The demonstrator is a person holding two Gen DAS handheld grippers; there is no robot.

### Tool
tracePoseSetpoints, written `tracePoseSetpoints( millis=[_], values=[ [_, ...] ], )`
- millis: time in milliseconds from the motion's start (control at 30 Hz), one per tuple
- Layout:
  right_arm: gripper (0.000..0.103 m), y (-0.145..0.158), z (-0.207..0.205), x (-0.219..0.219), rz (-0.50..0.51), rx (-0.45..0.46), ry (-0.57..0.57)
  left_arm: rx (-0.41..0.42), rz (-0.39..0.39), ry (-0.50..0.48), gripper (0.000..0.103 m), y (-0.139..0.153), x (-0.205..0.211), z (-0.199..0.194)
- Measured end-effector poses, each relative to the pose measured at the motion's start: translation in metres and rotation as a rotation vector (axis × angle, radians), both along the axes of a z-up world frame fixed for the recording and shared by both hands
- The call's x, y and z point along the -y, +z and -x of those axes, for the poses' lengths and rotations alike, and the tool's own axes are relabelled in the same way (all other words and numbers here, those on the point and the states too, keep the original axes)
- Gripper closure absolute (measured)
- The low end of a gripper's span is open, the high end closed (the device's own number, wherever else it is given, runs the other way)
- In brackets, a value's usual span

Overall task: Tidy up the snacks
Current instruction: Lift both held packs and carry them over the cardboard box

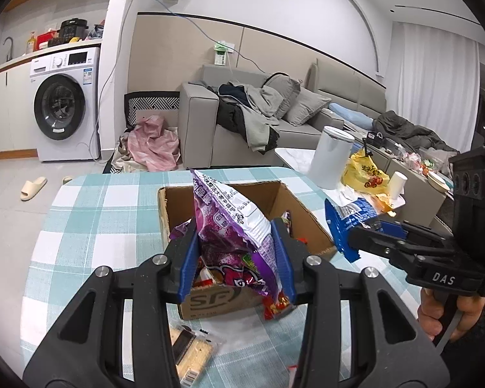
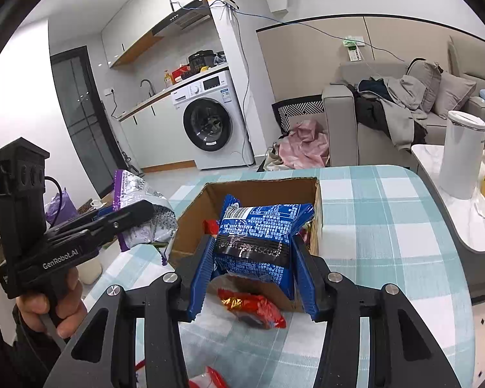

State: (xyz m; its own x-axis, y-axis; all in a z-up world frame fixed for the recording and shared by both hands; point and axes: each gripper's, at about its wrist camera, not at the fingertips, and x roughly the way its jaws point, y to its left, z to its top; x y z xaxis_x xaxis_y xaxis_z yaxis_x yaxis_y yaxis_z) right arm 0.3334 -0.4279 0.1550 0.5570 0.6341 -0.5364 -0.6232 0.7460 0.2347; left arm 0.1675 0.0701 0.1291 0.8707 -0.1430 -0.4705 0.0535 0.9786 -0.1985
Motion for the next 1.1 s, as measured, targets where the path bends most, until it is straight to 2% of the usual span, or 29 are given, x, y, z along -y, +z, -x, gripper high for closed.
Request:
tracePoseSetpoints(
  millis=[333, 1100],
  values=[
    [0.055, 0.004, -0.019, -0.018, 0.009, 0.001, -0.005, -0.013, 0.013, 0.033, 0.064, -0.003, -0.015, -0.038],
    [0.055, -0.025, -0.064, -0.045, 0.02, -0.075, -0.015, -0.08, -0.017, 0.046, 0.064, -0.04, -0.007, -0.109]
  ],
)
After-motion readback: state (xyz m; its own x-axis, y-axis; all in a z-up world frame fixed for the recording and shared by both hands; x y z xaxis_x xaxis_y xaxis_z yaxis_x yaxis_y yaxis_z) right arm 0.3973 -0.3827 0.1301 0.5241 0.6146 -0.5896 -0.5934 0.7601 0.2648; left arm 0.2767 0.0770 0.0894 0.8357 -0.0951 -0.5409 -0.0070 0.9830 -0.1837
